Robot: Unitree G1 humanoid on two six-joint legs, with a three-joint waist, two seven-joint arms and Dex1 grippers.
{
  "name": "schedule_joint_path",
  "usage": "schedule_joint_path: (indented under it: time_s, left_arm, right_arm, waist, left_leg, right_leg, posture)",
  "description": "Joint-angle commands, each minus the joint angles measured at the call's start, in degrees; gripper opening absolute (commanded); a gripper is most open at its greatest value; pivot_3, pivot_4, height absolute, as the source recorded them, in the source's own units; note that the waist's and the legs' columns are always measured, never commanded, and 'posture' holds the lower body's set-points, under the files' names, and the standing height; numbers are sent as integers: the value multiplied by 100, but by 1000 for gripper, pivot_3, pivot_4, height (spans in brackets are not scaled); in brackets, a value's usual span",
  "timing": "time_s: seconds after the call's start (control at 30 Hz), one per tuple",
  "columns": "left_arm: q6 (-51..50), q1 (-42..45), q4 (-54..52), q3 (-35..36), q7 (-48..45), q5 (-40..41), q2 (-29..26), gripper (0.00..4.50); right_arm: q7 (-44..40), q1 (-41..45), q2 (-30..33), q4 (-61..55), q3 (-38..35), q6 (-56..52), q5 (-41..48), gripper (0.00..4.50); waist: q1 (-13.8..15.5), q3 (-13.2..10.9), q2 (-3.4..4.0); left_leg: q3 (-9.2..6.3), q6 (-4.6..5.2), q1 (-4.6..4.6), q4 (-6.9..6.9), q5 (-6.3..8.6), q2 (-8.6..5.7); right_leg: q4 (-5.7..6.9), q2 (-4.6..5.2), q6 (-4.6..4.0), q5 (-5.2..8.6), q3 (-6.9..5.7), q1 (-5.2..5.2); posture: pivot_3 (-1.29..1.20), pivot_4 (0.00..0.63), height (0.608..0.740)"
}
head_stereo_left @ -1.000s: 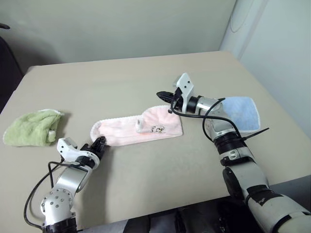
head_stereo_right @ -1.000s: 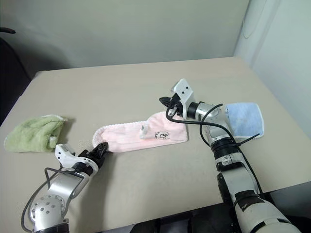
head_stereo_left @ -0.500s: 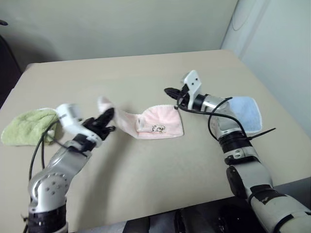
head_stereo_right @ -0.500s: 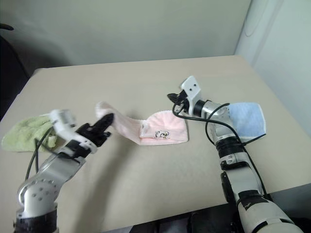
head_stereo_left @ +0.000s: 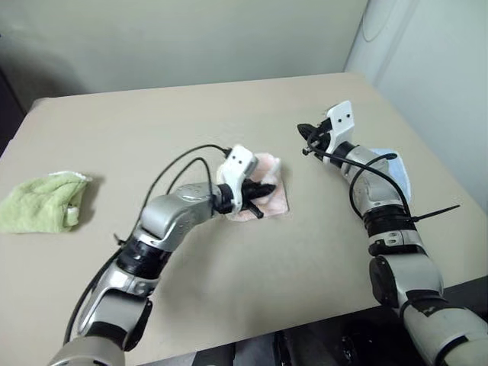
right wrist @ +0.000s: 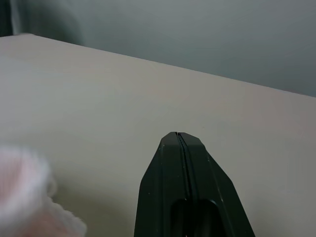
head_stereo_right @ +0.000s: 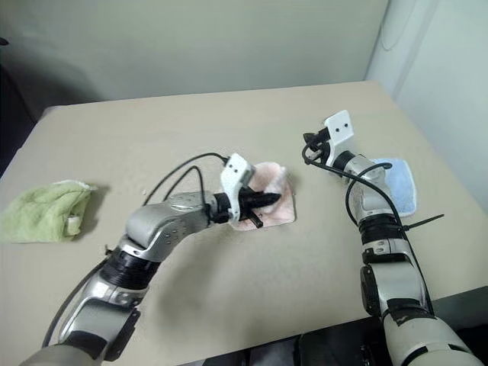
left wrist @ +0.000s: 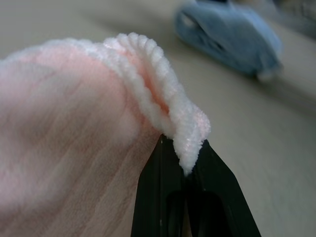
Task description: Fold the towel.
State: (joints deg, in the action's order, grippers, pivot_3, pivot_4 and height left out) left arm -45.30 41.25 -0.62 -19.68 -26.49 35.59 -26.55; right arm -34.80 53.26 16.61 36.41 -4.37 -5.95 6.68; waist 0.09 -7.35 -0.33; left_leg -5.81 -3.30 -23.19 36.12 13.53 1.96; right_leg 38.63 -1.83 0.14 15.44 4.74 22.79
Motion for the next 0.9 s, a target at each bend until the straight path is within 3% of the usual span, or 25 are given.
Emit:
schedule_joint_path:
  time_s: [0.03,0.2,0.33,0.5,0.67,0.83,0.9]
  left_arm:
    - [94,110,304,-297,-354,-615,75,39]
    - [64,81,528,-65,-553,-845,358,39]
    - [-60,-2,484,428,-619,-678,608,1060]
    - [-268,-158,125,835,-775,-449,744,2910]
    - [-383,-410,-588,1654,-846,306,929,4466]
    - [-244,-456,-763,2758,-276,619,945,4466]
    - [-98,-473,-709,2877,-183,385,739,3857]
  right_arm:
    - [129,-86,74,-426,-123,-68,137,0]
    - [177,-179,94,-558,-102,-157,159,0]
    - [193,-126,53,-495,-53,-159,131,0]
    - [160,-35,16,-399,-9,-141,122,0]
    - [-16,-48,7,-432,81,-203,136,0]
    - [-702,-303,76,-906,207,-761,446,0]
    - [-889,-435,124,-1176,321,-935,470,0]
  waist:
    - [-14,0,0]
    - [-3,0,0]
    - [-2,0,0]
    - [-2,0,0]
    - [-2,0,0]
    - [-7,0,0]
    - [-5,0,0]
  left_leg:
    - [0,0,0,-1,0,1]
    - [-1,4,1,9,0,1]
    - [-2,14,0,31,1,1]
    - [0,19,-1,45,3,1]
    - [2,18,-2,43,2,1]
    - [4,17,-1,53,2,1]
    - [4,17,1,58,1,1]
  right_leg:
    - [1,0,0,0,1,1]
    - [9,0,7,-4,4,-1]
    - [20,1,14,-8,5,-4]
    - [22,0,20,-11,7,-6]
    - [21,0,20,-11,7,-5]
    - [25,0,21,-12,7,-8]
    - [26,-1,21,-12,7,-12]
  posture:
    - [0,150,740]
    - [0,150,740]
    - [0,150,740]
    - [0,150,740]
    - [0,150,740]
    - [0,150,740]
    - [0,150,740]
